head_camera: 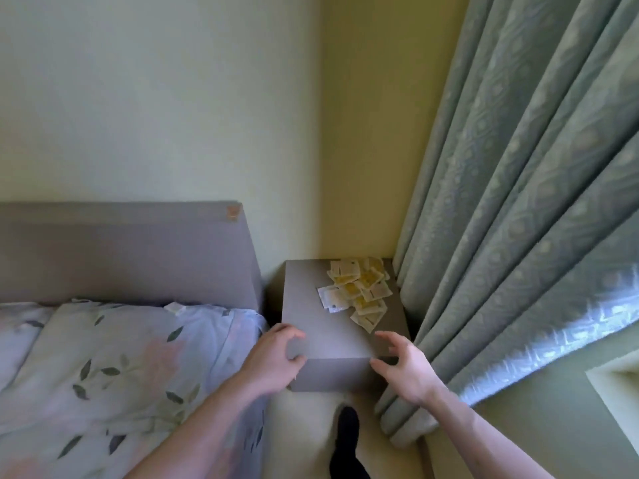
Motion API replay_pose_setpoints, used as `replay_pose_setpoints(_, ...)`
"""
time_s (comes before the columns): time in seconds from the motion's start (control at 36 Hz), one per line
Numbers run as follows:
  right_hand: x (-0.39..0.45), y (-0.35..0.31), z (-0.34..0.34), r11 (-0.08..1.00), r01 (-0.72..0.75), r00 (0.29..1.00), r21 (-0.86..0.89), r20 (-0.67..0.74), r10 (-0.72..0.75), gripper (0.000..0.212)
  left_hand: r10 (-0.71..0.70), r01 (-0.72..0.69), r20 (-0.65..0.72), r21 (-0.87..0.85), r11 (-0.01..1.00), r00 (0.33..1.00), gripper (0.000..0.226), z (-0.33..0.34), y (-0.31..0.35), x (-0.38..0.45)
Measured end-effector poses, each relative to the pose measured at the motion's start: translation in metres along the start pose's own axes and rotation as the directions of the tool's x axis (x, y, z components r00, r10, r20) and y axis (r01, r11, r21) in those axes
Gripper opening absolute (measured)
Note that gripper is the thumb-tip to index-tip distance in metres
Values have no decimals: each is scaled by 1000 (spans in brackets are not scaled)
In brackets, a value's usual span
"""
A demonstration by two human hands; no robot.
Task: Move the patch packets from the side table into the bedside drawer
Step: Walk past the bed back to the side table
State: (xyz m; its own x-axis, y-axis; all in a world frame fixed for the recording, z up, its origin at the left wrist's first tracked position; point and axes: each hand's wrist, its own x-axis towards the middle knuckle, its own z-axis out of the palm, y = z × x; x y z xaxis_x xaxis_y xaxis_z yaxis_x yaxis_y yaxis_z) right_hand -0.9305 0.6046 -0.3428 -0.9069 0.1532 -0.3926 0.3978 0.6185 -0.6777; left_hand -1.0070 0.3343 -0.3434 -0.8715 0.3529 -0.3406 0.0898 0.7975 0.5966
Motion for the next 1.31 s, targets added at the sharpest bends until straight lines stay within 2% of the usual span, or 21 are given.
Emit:
replay_pose_setpoints(0.14, 96, 14, -18, 987, -145, 989, 69, 26, 143, 58, -108, 111, 80, -28, 993, 991, 35, 8, 8, 100)
replay_pose_setpoints(0.28, 181, 21, -24, 951, -274, 961, 144, 70, 267, 46, -179, 185, 106, -46, 982, 978, 32, 20, 6, 192)
replay_pose_setpoints(0.39, 236, 33, -19, 913, -366, 930, 179, 48, 364, 41, -181, 186, 140, -26, 982, 973, 34, 31, -8, 252)
replay_pose_setpoints(0.61, 335, 80, 8, 789, -545, 832, 282, 71, 549, 61, -242, 243, 176, 18, 970, 954, 36, 73, -54, 359)
replay_pose_setpoints(0.78, 393, 117, 47, 712, -623, 762, 325, 45, 646, 53, -246, 243, 208, 37, 969, 947, 40, 108, -81, 417)
replay_pose_setpoints(0.83, 411, 123, 57, 669, -658, 719, 346, 25, 695, 63, -235, 232, 210, 40, 972, 949, 39, 119, -87, 430)
replay_pose_setpoints(0.94, 436, 136, 78, 577, -691, 619, 435, -54, 783, 97, -223, 222, 195, 27, 975, 955, 39, 137, -98, 451)
replay_pose_setpoints(1.0, 446, 150, 90, 563, -701, 583, 438, -101, 806, 104, -210, 209, 176, 23, 978, 962, 41, 143, -101, 460)
replay_pose_setpoints(1.06, 453, 155, 96, 536, -699, 545, 474, -132, 828, 97, -201, 200, 157, 17, 980, 967, 43, 149, -104, 469)
replay_pose_setpoints(1.11, 455, 154, 96, 496, -686, 512, 532, -131, 849, 83, -194, 194, 155, 15, 981, 969, 47, 155, -105, 476)
replay_pose_setpoints(1.19, 457, 160, 98, 485, -688, 527, 540, -88, 845, 53, -186, 183, 156, 33, 983, 970, 51, 163, -104, 487)
replay_pose_setpoints(1.31, 452, 169, 98, 489, -665, 551, 564, -71, 831, 32, -194, 184, 127, 88, 979, 973, 63, 174, -102, 495)
